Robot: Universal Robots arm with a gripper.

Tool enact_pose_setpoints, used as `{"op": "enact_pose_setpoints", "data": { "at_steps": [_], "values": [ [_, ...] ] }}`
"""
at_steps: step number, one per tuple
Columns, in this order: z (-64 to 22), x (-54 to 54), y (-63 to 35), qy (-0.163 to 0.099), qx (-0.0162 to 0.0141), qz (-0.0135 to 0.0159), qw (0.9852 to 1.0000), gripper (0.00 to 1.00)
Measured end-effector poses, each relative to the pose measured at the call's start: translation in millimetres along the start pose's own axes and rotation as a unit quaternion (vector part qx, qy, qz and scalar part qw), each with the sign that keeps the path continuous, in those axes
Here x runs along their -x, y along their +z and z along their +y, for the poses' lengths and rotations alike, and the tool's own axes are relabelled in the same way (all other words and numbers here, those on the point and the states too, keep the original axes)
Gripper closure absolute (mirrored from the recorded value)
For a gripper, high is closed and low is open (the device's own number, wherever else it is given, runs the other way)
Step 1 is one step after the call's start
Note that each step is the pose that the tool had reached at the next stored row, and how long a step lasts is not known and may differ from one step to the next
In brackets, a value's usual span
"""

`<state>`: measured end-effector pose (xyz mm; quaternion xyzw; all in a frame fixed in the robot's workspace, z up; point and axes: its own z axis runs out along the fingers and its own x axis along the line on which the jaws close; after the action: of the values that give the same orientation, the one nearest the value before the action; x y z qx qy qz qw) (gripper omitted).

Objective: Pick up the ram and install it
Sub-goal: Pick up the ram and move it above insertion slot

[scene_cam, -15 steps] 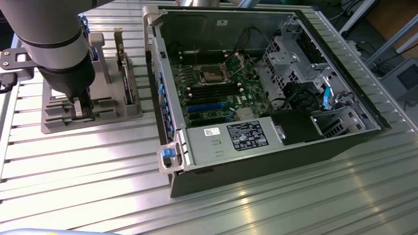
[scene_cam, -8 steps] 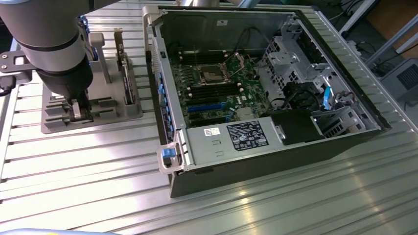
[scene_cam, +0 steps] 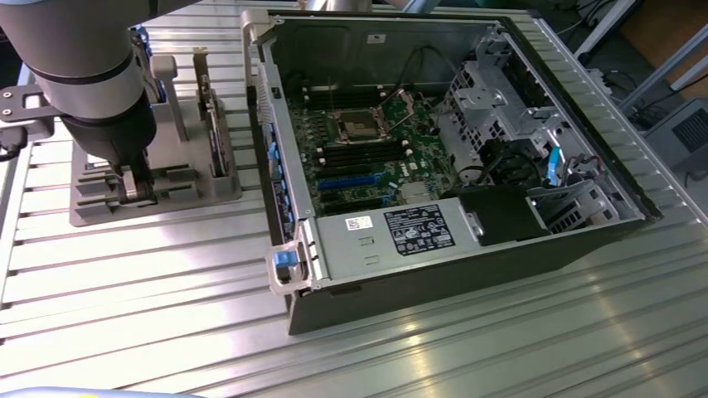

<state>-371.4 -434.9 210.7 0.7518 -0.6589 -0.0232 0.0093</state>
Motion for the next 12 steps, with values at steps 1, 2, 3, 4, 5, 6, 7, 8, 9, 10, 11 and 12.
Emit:
{"op": "enact_pose_setpoints", "data": {
  "at_steps": [1, 2, 3, 4, 5, 6, 7, 8, 9, 10, 11, 12],
  "values": [
    [0.0, 0.0, 0.1, -0.007, 0.0001, 0.0003, 1.0000, 0.64],
    [0.0, 0.0, 0.1, -0.019, 0.0004, 0.0008, 0.9998, 0.64],
    [0.0, 0.0, 0.2, -0.028, 0.0006, 0.0012, 0.9996, 0.64],
    [0.0, 0.0, 0.2, -0.037, 0.0008, 0.0016, 0.9993, 0.64],
    [0.0, 0.0, 0.2, -0.044, 0.0010, 0.0019, 0.9990, 0.64],
    [0.0, 0.0, 0.2, -0.049, 0.0011, 0.0021, 0.9988, 0.64],
    [0.0, 0.1, 0.3, -0.049, 0.0011, 0.0021, 0.9988, 0.64],
    [0.3, 0.1, 0.6, -0.049, 0.0010, 0.0021, 0.9988, 0.64],
    [1.0, 0.3, 0.9, -0.049, 0.0010, 0.0021, 0.9988, 0.64],
    [1.9, 0.4, 1.0, -0.049, 0.0011, 0.0021, 0.9988, 0.64],
    [2.4, 0.7, 1.1, -0.049, 0.0010, 0.0021, 0.9988, 0.64],
    [2.6, 1.4, 1.2, -0.049, 0.0011, 0.0021, 0.9988, 0.64]
  ]
}}
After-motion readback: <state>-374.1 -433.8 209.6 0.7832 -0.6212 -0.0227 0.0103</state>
